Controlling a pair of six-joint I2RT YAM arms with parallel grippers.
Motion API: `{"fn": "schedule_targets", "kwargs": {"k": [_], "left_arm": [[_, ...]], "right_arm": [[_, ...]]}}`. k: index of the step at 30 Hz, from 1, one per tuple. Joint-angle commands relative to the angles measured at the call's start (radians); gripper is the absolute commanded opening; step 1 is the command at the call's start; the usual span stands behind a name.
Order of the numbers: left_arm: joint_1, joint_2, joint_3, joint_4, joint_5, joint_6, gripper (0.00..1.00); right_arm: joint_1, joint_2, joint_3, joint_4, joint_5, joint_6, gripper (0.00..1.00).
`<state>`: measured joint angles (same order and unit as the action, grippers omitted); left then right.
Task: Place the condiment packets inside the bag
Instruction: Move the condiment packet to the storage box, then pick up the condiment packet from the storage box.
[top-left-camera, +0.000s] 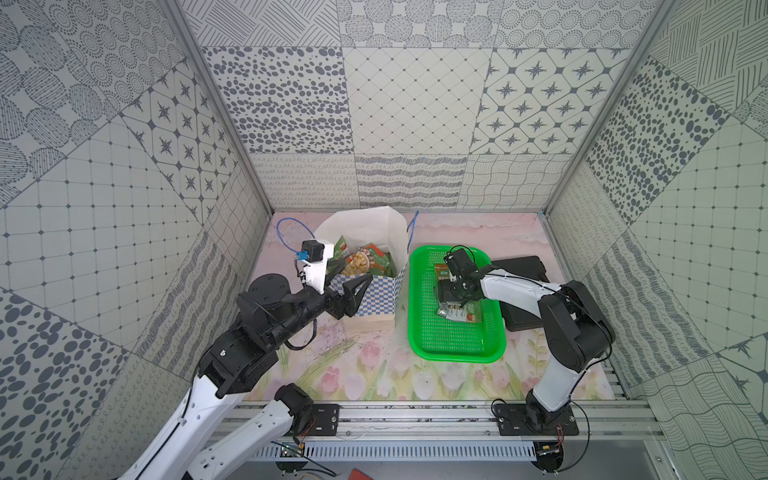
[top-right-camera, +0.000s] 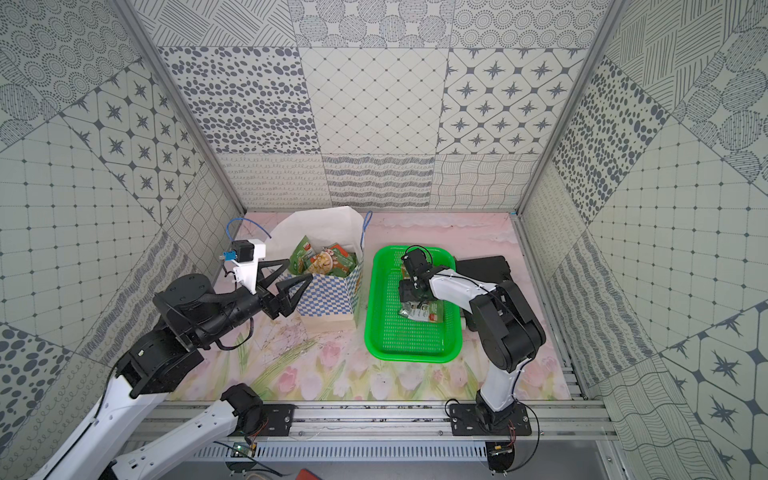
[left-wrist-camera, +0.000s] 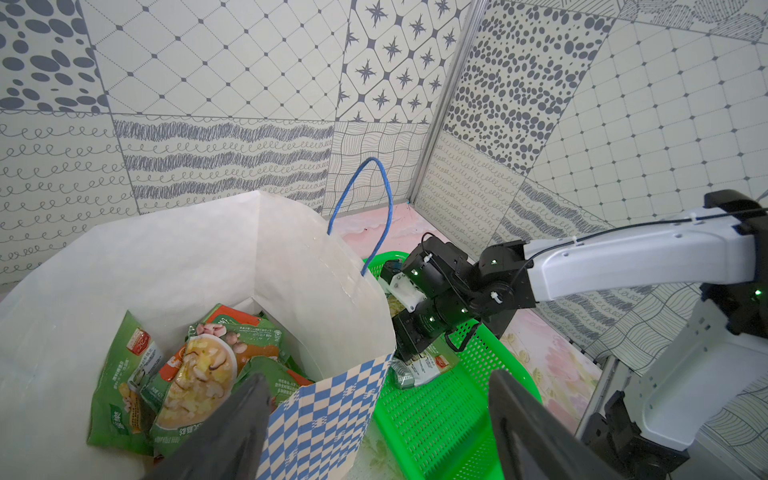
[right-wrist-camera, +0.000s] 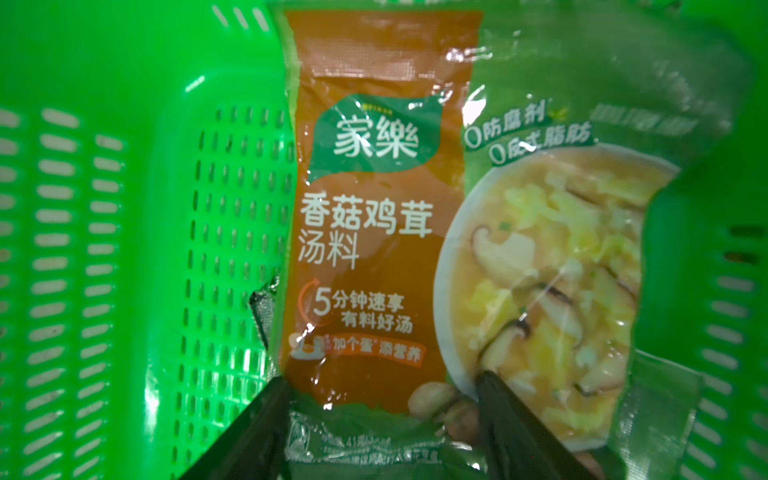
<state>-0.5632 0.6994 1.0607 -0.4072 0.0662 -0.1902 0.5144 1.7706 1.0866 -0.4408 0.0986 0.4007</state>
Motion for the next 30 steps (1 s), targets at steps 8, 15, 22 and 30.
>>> {"fn": "schedule_targets", "kwargs": {"k": [8,15,22,30], "left_arm": [[-0.006,0.000,0.004,0.072,-0.005,0.016,0.86],[-0.006,0.000,0.004,0.071,-0.013,0.020,0.86],[-0.006,-0.001,0.004,0.071,-0.010,0.020,0.86],[-0.006,-0.006,0.005,0.071,-0.008,0.020,0.86]], "right_arm": [[0.002,-0.121,0.051,-0.027,0.051,-0.033,0.79],[0.023,-0.020,0.156,-0.090,0.155,-0.051,0.78],[0.042,0.119,0.270,-0.160,0.234,-0.057,0.74],[0.053,0.226,0.343,-0.170,0.234,-0.054,0.72]]}}
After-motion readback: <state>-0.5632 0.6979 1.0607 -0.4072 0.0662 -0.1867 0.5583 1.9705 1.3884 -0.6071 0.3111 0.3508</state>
